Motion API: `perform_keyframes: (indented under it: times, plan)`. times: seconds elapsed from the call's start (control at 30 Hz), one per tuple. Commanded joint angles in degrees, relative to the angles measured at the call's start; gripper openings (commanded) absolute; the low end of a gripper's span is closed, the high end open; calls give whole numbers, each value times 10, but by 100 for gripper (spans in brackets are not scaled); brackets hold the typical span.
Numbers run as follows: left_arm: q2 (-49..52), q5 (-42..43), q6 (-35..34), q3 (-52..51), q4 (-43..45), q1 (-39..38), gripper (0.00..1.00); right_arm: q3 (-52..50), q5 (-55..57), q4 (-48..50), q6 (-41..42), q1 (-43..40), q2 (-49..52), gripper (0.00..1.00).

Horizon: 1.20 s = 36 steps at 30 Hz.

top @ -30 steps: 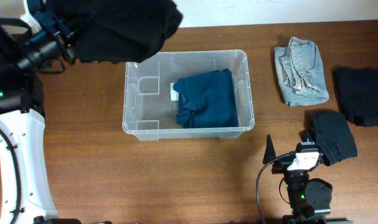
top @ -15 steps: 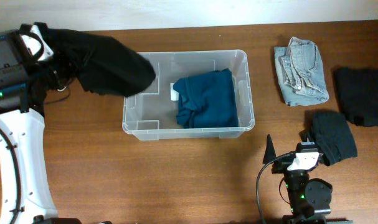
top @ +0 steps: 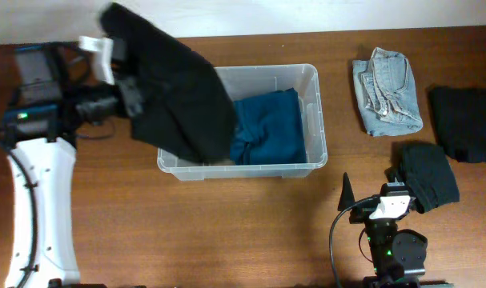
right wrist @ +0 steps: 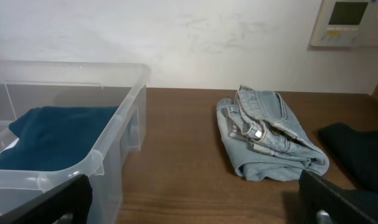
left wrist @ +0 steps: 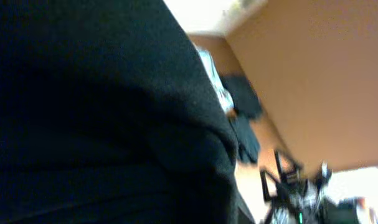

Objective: Pack container
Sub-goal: 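Lower the black garment into the box's left half with the left gripper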

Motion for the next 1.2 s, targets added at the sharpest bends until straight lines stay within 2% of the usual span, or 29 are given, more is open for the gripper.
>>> perform_keyframes:
  times: [0.0, 0.1, 0.23, 0.5, 0.83, 1.03, 1.17]
  plan:
    - [-8, -7, 138, 16, -32, -38, 1, -3, -1, -4, 0, 4, -5, 98]
    - [-3, -83, 169, 16, -68, -73, 1, -3, -1, -4, 0, 4, -5, 98]
    - [-3, -165, 171, 16, -85, -103, 1, -3, -1, -4, 0, 4, -5, 98]
    - [-3, -335, 171, 16, -57, -144, 0, -3, -1, -4, 0, 4, -5, 98]
    - [41, -334, 158, 16, 11, -197, 1, -3, -1, -4, 0, 4, -5, 98]
    - [100, -331, 140, 16, 11, -222, 1, -3, -1, -4, 0, 4, -5, 98]
    - [126, -279, 136, 16, 4, -223, 1, -3, -1, -4, 0, 4, -5, 98]
